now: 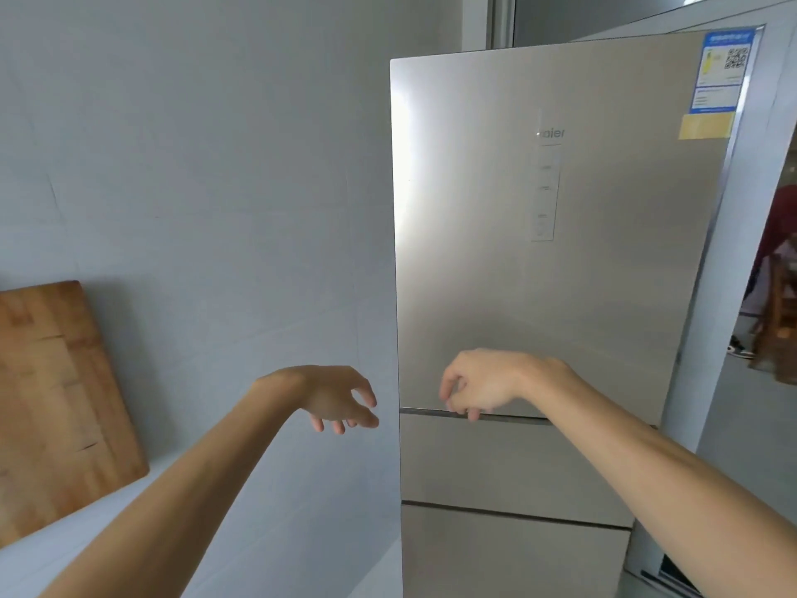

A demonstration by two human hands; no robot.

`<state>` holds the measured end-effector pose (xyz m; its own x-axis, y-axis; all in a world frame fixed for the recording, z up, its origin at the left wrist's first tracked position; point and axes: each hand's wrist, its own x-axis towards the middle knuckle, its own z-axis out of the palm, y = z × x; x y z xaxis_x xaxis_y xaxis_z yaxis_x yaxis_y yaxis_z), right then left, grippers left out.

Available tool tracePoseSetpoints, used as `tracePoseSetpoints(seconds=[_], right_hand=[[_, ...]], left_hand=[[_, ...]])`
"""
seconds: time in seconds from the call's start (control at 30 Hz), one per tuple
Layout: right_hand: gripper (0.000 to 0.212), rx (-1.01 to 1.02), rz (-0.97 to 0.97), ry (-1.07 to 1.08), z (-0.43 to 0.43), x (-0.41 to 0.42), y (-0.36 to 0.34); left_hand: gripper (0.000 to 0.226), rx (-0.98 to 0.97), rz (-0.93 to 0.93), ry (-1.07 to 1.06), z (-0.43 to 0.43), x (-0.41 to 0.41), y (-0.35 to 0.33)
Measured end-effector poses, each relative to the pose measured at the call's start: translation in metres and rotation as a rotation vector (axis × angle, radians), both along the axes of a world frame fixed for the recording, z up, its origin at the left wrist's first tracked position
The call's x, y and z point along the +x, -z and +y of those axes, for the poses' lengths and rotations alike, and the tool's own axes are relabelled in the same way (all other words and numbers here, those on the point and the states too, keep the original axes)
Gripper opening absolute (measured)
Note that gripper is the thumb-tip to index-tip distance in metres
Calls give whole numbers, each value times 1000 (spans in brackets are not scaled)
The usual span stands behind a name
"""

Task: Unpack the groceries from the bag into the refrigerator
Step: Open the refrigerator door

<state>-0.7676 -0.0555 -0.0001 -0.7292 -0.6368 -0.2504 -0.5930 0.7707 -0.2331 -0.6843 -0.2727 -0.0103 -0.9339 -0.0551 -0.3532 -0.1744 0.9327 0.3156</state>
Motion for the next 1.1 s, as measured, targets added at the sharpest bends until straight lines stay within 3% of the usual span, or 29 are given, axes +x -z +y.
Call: tracePoseSetpoints(seconds=[0.27, 0.73, 0.8, 0.93, 1.0, 1.1], right_hand=[[43, 44, 87, 8, -50, -70, -11], [42, -67, 185, -217, -119, -186, -18], [42, -94, 339, -308, -128, -199, -26], [38, -120, 914, -510, -153, -224, -42], [30, -20, 1091, -490, -163, -230, -51], [27, 303, 1188, -359, -172, -226, -54]], left_hand=[[47, 81, -13, 26, -46, -91, 18], [49, 84, 21, -63, -84, -206, 15], [55, 76, 64, -83, -85, -219, 9], [80, 128, 175, -183, -83, -242, 17], [84, 266, 240, -197, -77, -254, 29], [74, 494, 390, -223, -64, -270, 46]])
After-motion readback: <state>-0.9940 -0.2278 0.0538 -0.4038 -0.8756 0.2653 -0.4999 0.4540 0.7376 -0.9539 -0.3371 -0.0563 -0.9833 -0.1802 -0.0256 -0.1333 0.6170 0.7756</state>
